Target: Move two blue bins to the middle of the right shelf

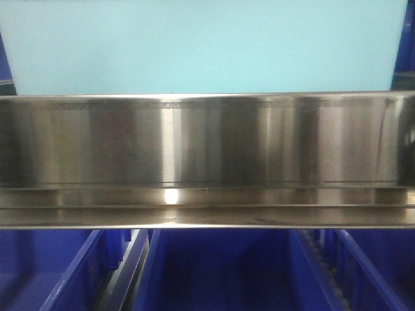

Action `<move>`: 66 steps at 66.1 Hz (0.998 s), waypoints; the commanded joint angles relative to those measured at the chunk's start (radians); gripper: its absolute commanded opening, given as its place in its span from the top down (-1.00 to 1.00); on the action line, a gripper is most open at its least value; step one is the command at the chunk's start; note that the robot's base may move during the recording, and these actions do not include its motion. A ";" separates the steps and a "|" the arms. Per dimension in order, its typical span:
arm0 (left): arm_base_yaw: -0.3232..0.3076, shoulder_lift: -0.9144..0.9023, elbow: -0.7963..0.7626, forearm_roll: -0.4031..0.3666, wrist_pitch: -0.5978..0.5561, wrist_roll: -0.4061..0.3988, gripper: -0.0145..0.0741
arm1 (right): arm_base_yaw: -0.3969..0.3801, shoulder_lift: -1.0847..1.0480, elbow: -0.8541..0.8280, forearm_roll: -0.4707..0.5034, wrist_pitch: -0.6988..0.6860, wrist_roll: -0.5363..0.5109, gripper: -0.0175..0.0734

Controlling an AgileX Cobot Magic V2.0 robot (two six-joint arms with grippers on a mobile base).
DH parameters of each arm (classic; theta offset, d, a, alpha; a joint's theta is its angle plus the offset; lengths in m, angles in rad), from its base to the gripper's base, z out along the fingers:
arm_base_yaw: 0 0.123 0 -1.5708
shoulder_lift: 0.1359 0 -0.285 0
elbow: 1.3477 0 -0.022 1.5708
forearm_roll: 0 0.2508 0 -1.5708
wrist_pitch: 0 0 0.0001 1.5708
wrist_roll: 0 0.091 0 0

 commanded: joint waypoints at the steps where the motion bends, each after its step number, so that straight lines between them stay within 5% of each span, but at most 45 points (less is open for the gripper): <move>1: -0.021 -0.012 -0.049 0.028 0.009 -0.018 0.92 | 0.008 -0.051 -0.009 -0.073 -0.016 0.021 0.98; 39: -0.023 -0.075 -0.412 0.043 0.014 0.037 0.92 | 0.010 -0.145 -0.346 -0.073 -0.029 -0.050 0.98; 66: -0.023 -0.075 -0.453 0.098 -0.069 0.037 0.92 | 0.010 -0.142 -0.378 -0.077 -0.086 -0.083 0.98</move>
